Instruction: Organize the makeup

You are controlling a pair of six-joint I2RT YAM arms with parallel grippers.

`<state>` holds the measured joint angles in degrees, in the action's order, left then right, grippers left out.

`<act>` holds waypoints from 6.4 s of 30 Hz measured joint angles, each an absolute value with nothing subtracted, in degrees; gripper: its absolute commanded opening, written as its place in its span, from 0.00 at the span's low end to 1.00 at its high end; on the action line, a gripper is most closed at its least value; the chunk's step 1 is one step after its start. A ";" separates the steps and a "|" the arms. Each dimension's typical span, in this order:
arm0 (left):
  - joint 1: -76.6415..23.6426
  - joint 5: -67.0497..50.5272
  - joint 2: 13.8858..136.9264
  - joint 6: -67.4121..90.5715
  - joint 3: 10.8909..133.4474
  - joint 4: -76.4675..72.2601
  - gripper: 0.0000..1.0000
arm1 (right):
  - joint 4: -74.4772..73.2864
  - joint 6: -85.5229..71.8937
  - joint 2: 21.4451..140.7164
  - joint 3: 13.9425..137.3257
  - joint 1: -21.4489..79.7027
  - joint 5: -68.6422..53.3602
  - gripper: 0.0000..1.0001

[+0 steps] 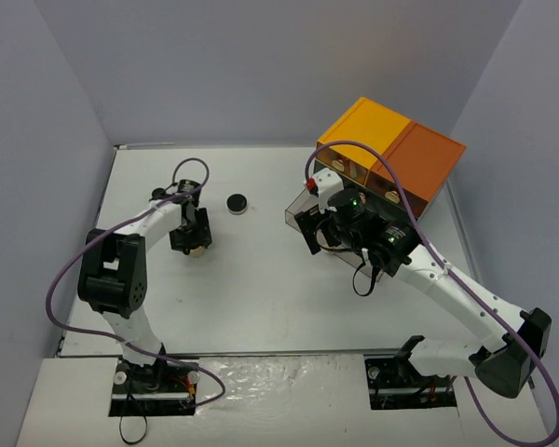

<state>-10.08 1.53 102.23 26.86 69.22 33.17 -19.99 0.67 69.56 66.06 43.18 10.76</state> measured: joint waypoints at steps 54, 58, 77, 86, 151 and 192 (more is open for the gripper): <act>-19.06 7.74 77.77 33.15 65.35 34.81 0.97 | -13.19 1.35 77.95 64.14 43.61 2.74 1.00; -12.89 6.91 72.01 30.04 61.13 35.77 0.97 | -9.30 1.25 82.90 63.19 44.84 2.23 1.00; -0.30 9.21 59.90 21.28 50.92 36.73 0.97 | 0.60 -3.11 101.71 58.42 50.08 1.04 0.84; -0.30 10.07 59.92 21.06 50.92 35.88 0.97 | 3.17 -4.56 101.71 56.34 50.46 2.43 0.37; -1.77 4.06 62.04 21.55 51.24 34.51 0.97 | -1.95 -19.22 115.29 80.76 30.85 17.09 0.83; -20.94 2.97 132.05 19.99 108.21 28.19 0.58 | -8.12 -8.66 62.46 56.75 33.41 5.63 1.00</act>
<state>-20.94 2.97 132.05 19.99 108.21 28.19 -8.12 -8.66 62.46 56.75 33.41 5.63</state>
